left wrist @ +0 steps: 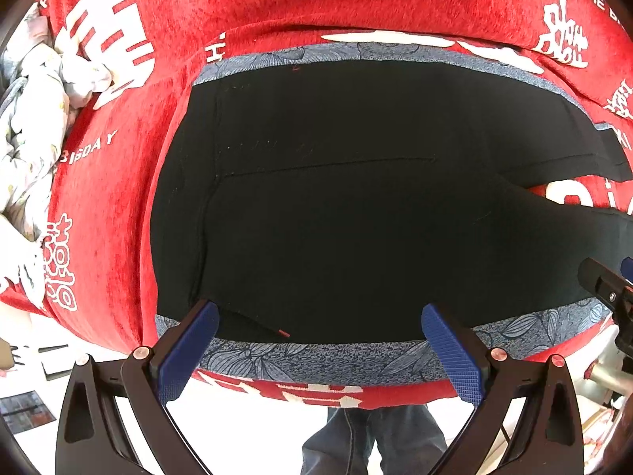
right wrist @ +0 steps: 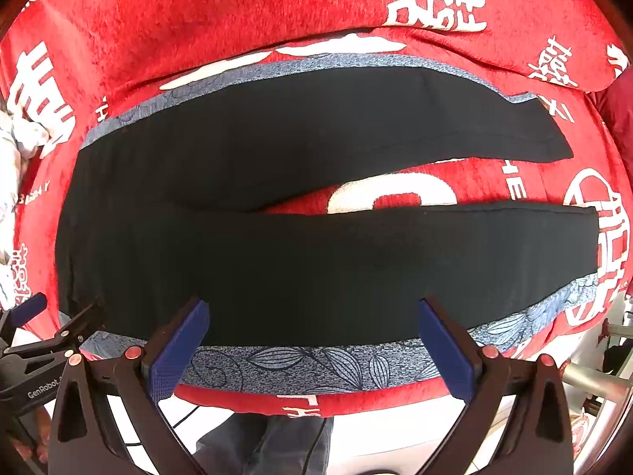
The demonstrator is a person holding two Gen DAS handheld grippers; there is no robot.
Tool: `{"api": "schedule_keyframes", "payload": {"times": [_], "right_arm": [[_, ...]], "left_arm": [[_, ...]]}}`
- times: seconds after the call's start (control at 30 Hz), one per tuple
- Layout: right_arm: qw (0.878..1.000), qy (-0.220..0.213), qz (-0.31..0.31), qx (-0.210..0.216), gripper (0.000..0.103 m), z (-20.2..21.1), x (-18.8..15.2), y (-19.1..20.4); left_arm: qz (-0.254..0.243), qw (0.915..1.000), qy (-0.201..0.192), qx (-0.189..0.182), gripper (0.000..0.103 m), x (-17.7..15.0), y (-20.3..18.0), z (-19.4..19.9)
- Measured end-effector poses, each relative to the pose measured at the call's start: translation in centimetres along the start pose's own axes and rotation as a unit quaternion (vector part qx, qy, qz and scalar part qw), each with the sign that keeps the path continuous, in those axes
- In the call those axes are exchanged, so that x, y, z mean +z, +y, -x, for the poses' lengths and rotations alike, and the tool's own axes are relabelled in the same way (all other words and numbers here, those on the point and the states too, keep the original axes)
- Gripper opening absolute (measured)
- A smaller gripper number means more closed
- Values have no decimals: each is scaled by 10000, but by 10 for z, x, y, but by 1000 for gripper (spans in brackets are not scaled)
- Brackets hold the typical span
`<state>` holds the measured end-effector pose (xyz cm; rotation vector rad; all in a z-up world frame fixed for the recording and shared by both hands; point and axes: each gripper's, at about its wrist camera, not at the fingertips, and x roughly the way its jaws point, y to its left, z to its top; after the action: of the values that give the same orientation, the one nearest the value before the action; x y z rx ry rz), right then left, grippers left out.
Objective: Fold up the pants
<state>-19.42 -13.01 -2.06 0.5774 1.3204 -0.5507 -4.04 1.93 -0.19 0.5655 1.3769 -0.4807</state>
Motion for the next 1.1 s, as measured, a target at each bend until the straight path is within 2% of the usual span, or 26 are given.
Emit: {"api": "schedule_keyframes", "payload": {"times": [1.1], "right_arm": [[9999, 80, 77, -64, 103, -8, 2, 7]], "left_arm": [[30, 10000, 89, 30, 103, 0, 3, -8]]}}
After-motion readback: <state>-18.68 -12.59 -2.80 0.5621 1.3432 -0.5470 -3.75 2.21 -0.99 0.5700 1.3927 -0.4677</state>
